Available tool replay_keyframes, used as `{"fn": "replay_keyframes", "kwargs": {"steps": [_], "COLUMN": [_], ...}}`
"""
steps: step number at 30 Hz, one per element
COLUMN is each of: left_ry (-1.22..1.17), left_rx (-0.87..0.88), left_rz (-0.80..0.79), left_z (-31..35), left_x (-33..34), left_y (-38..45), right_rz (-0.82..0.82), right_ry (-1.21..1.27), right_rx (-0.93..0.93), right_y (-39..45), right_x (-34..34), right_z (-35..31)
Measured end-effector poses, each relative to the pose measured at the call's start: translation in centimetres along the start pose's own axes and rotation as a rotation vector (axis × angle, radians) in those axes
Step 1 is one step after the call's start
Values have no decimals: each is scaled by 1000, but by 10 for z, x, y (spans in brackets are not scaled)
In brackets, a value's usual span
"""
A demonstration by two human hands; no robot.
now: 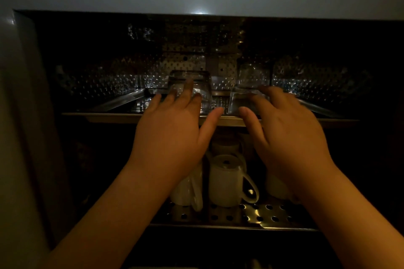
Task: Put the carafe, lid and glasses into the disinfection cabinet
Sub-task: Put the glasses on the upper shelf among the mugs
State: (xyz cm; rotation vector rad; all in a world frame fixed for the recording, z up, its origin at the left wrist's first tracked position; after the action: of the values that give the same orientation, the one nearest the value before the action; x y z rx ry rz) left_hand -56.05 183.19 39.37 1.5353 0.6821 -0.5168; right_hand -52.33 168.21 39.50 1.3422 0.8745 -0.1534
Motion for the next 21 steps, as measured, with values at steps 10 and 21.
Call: {"fn": "replay_keyframes", "kwargs": {"steps": [10,21], "left_ry": [49,-1], "left_rx": [18,73], "left_rz": [-103,97], "left_z": [-5,-3], "left_x": [16,10], "left_y": [26,12], "right_rz": [-128,16], "right_ry": [-81,-1], "right_rx": [-12,-69], "right_y": [14,6], "right_x": [6,0], "right_z": [3,3]}}
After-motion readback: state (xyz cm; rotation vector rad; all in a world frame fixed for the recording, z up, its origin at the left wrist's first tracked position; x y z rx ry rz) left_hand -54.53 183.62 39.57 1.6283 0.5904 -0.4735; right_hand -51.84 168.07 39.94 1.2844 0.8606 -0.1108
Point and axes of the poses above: each hand's wrist, its own y-axis towards the middle knuckle, its own x-axis out of the palm, z = x × y, the point moved 5 cm from there along y, towards the middle knuckle, and after that the axes turned 5 degrees about y, right-handed, at the moved point
